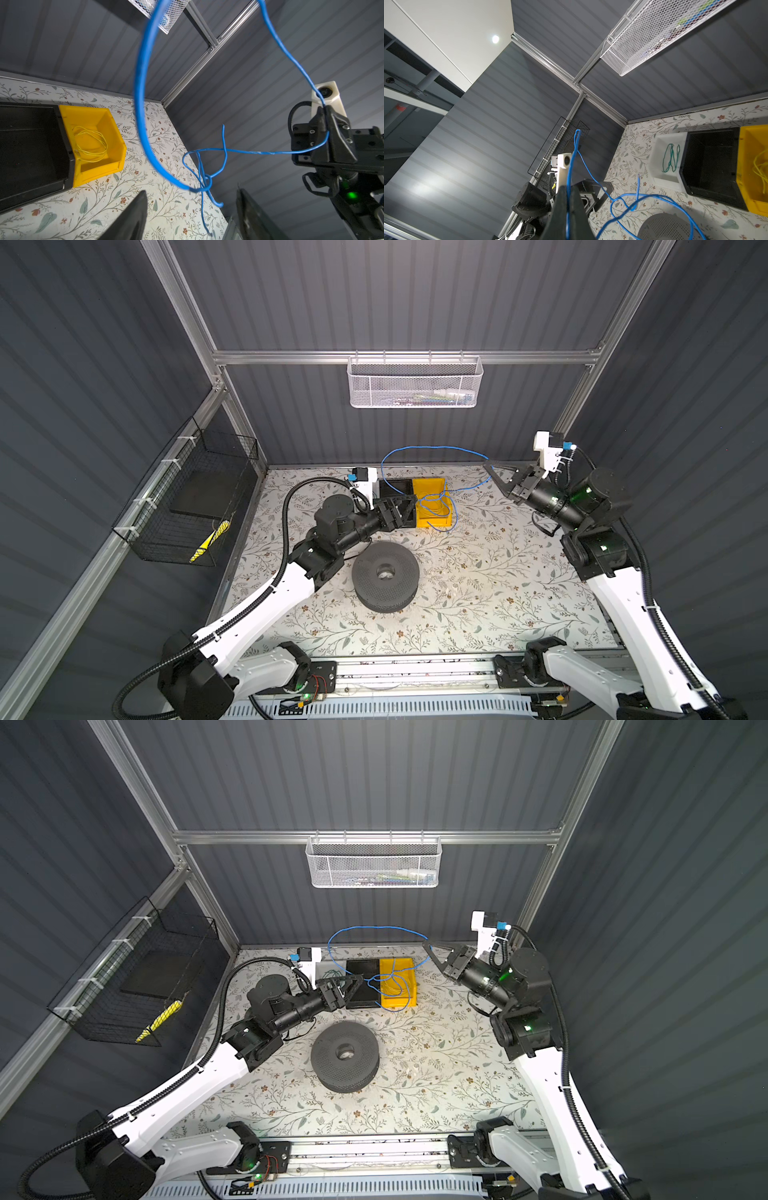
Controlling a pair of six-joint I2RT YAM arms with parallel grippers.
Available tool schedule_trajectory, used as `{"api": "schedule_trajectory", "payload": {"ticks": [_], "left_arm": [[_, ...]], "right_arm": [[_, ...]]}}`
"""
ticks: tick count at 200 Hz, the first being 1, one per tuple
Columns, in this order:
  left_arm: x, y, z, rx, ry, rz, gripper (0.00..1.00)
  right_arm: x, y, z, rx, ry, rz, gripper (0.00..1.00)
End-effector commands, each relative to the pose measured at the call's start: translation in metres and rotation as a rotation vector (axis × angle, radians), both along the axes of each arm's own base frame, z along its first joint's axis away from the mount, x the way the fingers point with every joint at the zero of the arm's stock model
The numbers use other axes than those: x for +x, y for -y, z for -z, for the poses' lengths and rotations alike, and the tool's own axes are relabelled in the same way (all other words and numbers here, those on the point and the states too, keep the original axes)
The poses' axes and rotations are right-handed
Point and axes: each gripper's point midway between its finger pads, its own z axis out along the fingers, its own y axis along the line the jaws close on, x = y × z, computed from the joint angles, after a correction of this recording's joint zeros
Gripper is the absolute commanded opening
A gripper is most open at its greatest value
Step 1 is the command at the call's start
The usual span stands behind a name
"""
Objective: Wrap the cables
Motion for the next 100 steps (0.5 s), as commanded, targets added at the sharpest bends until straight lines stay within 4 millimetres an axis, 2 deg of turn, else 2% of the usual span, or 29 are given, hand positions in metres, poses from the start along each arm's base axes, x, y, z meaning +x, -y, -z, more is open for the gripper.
{"api": "schedule_trajectory", "payload": {"ticks": [1,25,47,100], "left_arm": [[0.005,0.008,-0.008,-0.032,0.029,-0.006,0.65],[0.011,0.008,-0.012,-0.029,0.05,-0.028,0.6],[0.016,0.008,-0.014,-0.012,0.051,-0.044,0.46],[0.017,0.005,-0.021,-0.009,0.068,-0.067,0.46]], "right_arm": [[-0.002,0.0,-0.011,0.032,0.035,-0.005,0.0],[-0.002,-0.003,-0.012,0.042,0.03,-0.019,0.0],[-0.002,-0.005,-0.01,0.04,0.024,-0.023,0.0],[-0.003,-0.006,0.0,0.031,-0.003,-0.031,0.0]]}}
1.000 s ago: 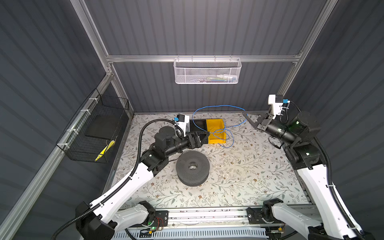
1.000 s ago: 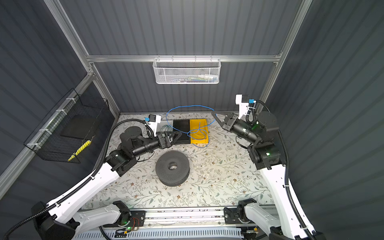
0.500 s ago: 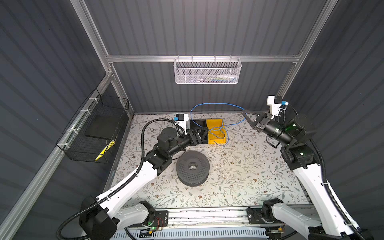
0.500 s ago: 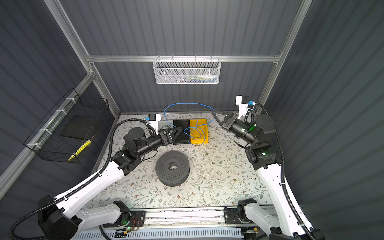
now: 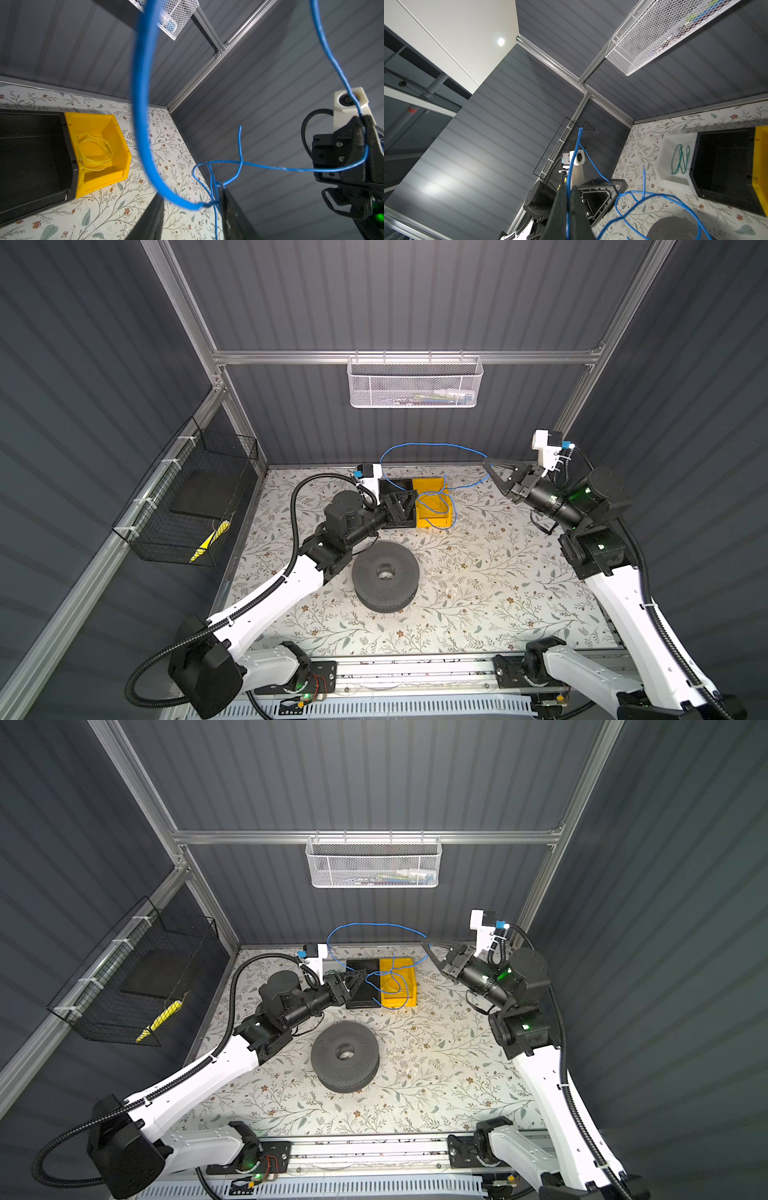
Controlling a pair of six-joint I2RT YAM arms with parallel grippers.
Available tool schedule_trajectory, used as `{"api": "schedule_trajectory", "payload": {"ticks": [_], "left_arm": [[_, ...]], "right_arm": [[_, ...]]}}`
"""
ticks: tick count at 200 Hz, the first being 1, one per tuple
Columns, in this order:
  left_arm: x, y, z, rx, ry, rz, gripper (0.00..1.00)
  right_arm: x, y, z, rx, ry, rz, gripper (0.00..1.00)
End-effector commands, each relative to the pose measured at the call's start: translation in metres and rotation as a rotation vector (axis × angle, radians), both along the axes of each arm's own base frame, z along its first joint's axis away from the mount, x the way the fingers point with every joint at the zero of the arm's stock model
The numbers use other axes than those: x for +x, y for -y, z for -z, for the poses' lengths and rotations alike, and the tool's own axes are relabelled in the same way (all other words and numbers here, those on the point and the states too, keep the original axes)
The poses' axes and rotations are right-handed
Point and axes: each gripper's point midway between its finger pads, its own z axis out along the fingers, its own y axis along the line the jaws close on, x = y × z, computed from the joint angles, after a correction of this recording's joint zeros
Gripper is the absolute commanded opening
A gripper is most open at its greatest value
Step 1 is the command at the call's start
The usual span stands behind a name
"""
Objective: Wrap the cables
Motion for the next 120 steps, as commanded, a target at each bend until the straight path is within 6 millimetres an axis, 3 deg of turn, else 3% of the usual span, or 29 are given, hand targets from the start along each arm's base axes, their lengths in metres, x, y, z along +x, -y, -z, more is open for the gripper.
{"api": "schedule_trajectory", "payload": {"ticks": [1,16,81,120], "left_arm": [[0.001,-0.003,-0.022,-0.014,0.058,-0.018,0.46],[0.001,-0.001,-0.023,-0.024,0.06,-0.014,0.45],[0.0,0.0,-0.027,-0.003,0.053,-0.006,0.0],[-0.002,-0.015,-0.027,0.157,0.07,-0.051,0.0]], "right_arm": [[-0.003,-0.001,0.001,0.007,0.008,-0.011,0.0],[-0.003,-0.002,0.003,0.006,0.002,-0.016,0.0],[-0.004,0.001,0.002,0.0,0.009,0.007,0.0],[-0.003,0.009,-0.002,-0.063,0.018,0.038,0.0]]}}
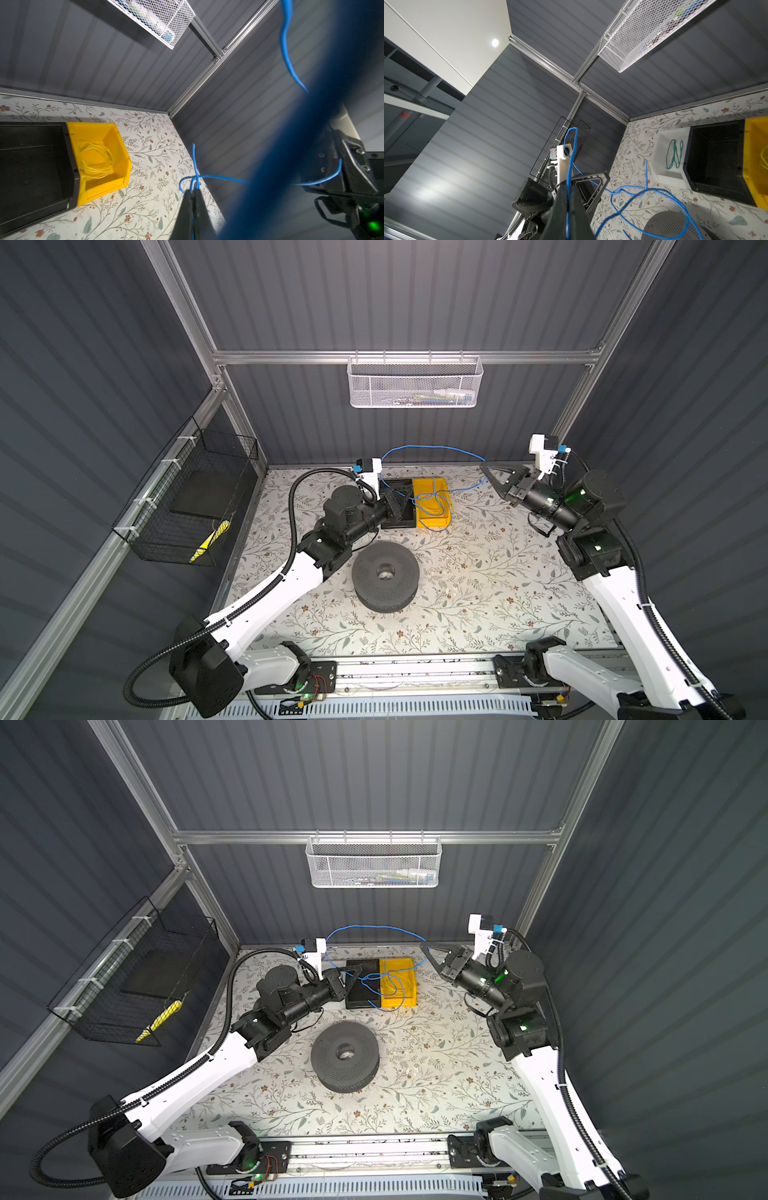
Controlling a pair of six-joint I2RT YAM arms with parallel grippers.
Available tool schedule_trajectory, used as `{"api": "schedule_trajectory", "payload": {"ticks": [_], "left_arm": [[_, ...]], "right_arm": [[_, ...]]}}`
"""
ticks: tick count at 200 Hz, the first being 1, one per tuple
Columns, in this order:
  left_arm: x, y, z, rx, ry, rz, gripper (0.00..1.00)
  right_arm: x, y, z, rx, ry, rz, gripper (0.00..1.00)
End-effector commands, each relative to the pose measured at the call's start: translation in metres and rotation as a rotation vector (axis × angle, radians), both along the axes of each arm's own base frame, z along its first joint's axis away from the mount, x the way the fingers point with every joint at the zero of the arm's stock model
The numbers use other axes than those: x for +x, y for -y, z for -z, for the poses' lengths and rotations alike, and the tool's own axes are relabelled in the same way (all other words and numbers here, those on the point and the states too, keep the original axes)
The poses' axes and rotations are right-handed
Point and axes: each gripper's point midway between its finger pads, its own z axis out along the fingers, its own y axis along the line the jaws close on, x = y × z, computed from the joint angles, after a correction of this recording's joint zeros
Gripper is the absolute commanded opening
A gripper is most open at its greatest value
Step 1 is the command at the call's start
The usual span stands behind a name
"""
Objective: Wrap the cables
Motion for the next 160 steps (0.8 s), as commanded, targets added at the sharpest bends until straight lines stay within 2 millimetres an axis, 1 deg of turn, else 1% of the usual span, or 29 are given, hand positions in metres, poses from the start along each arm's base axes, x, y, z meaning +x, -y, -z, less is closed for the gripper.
{"api": "schedule_trajectory", "payload": {"ticks": [1,12,14,16,25,27,29,30,47,67,70,78,103,112,122,134,148,160], "left_arm": [[-0.005,-0.015,-0.015,0.13,0.058,-0.038,0.0],[-0.006,-0.023,-0.018,0.242,0.085,-0.052,0.0],[-0.006,-0.025,-0.022,0.262,0.097,-0.056,0.0],[-0.007,-0.027,-0.019,0.291,0.093,-0.057,0.0],[-0.006,-0.036,-0.021,0.394,0.104,-0.067,0.0],[-0.006,-0.037,-0.017,0.421,0.098,-0.066,0.0],[-0.006,-0.039,-0.027,0.428,0.115,-0.07,0.0],[-0.006,-0.04,-0.028,0.435,0.117,-0.07,0.0],[-0.004,-0.054,-0.026,0.57,0.114,-0.093,0.0],[0.001,-0.074,-0.027,0.632,0.107,-0.133,0.0],[0.002,-0.077,-0.027,0.64,0.104,-0.142,0.0],[0.005,-0.087,-0.026,0.66,0.095,-0.174,0.0],[0.012,-0.109,-0.025,0.71,0.074,-0.238,0.0],[0.013,-0.112,-0.023,0.73,0.068,-0.239,0.0],[0.016,-0.121,-0.019,0.787,0.052,-0.269,0.0],[0.022,-0.133,-0.011,0.872,0.023,-0.317,0.0],[0.026,-0.142,-0.001,0.943,-0.002,-0.347,0.0],[0.032,-0.158,0.004,1.014,-0.039,-0.428,0.0]], "right_arm": [[-0.007,0.007,-0.014,-0.057,0.048,0.021,0.0],[-0.008,0.017,-0.015,-0.123,0.052,0.067,0.0],[-0.009,0.019,-0.014,-0.141,0.051,0.078,0.0],[-0.009,0.021,-0.015,-0.157,0.055,0.091,0.0],[-0.011,0.03,-0.014,-0.246,0.061,0.145,0.0],[-0.01,0.032,-0.014,-0.268,0.068,0.159,0.0],[-0.011,0.035,-0.011,-0.289,0.056,0.17,0.0],[-0.011,0.036,-0.01,-0.301,0.055,0.176,0.0],[-0.013,0.054,-0.005,-0.433,0.053,0.275,0.0],[-0.017,0.071,0.0,-0.529,0.048,0.351,0.0],[-0.015,0.078,0.002,-0.55,0.04,0.389,0.0],[-0.017,0.086,0.005,-0.591,0.032,0.424,0.0],[-0.021,0.106,0.005,-0.683,0.026,0.511,0.0],[-0.021,0.113,0.005,-0.715,0.024,0.542,0.0],[-0.022,0.12,0.004,-0.745,0.025,0.574,0.0],[-0.023,0.126,0.002,-0.77,0.03,0.606,0.0],[-0.023,0.132,0.001,-0.789,0.032,0.633,0.0],[-0.024,0.135,0.0,-0.8,0.035,0.65,0.0]]}}
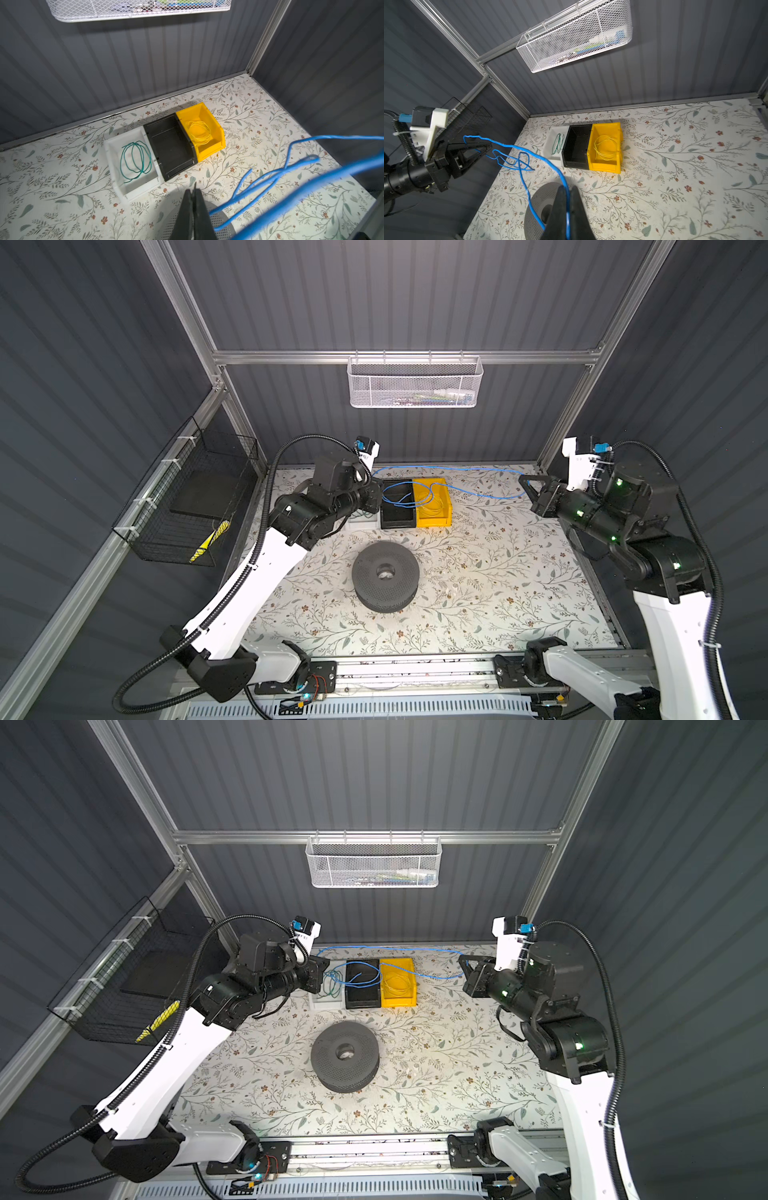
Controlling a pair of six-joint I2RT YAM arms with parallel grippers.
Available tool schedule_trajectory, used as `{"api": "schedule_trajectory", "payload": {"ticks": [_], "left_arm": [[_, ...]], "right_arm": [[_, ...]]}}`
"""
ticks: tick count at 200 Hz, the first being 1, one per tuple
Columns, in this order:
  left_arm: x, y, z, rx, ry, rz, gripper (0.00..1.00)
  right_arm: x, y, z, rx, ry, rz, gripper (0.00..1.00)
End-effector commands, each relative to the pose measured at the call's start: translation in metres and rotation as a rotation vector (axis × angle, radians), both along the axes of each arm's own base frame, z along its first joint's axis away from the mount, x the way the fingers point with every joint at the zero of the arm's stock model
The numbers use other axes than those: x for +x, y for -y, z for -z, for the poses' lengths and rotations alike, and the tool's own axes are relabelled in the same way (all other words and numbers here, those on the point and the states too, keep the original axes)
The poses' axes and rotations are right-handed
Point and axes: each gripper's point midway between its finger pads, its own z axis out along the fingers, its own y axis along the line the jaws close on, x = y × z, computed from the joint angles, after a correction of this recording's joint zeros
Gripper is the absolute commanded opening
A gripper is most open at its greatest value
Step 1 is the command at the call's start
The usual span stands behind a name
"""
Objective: Wrap the cables
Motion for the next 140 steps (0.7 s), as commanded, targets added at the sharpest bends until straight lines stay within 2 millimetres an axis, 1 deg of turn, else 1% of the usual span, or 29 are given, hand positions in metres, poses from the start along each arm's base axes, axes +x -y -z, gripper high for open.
{"api": "schedule_trajectory", "payload": {"ticks": [1,10,39,56,67,74,91,98,103,111,121,128,140], "left_arm": [[0.015,-0.079,0.02,0.265,-0.028,-0.315,0.0],[0.018,-0.088,0.023,0.304,-0.025,-0.359,0.0],[0.023,-0.101,0.022,0.356,-0.006,-0.434,0.0],[0.025,-0.098,0.029,0.379,-0.023,-0.414,0.0],[0.026,-0.102,0.033,0.403,-0.04,-0.441,0.0],[0.026,-0.1,0.036,0.395,-0.061,-0.429,0.0],[0.024,-0.081,0.038,0.291,-0.101,-0.327,0.0],[0.022,-0.07,0.036,0.218,-0.125,-0.264,0.0],[0.019,-0.058,0.032,0.155,-0.143,-0.202,0.0],[0.01,-0.034,0.022,0.051,-0.157,-0.077,0.0],[-0.003,-0.005,0.01,-0.066,-0.189,0.073,0.0],[-0.009,0.007,0.004,-0.114,-0.221,0.13,0.0],[-0.017,0.019,-0.002,-0.163,-0.268,0.189,0.0]], "right_arm": [[-0.002,0.055,-0.014,-0.131,0.065,0.269,0.0],[-0.003,0.057,-0.015,-0.137,0.068,0.276,0.0],[-0.01,0.068,-0.022,-0.186,0.086,0.324,0.0],[-0.016,0.077,-0.03,-0.228,0.106,0.362,0.0],[-0.02,0.084,-0.035,-0.258,0.116,0.391,0.0],[-0.022,0.087,-0.038,-0.271,0.122,0.404,0.0],[-0.024,0.087,-0.04,-0.282,0.122,0.401,0.0],[-0.023,0.085,-0.038,-0.28,0.113,0.385,0.0],[-0.021,0.08,-0.035,-0.274,0.105,0.356,0.0],[-0.017,0.068,-0.027,-0.248,0.077,0.297,0.0],[-0.011,0.048,-0.015,-0.199,0.036,0.198,0.0],[-0.006,0.032,-0.006,-0.154,0.016,0.119,0.0],[-0.001,0.011,0.007,-0.067,-0.011,0.021,0.0]]}}
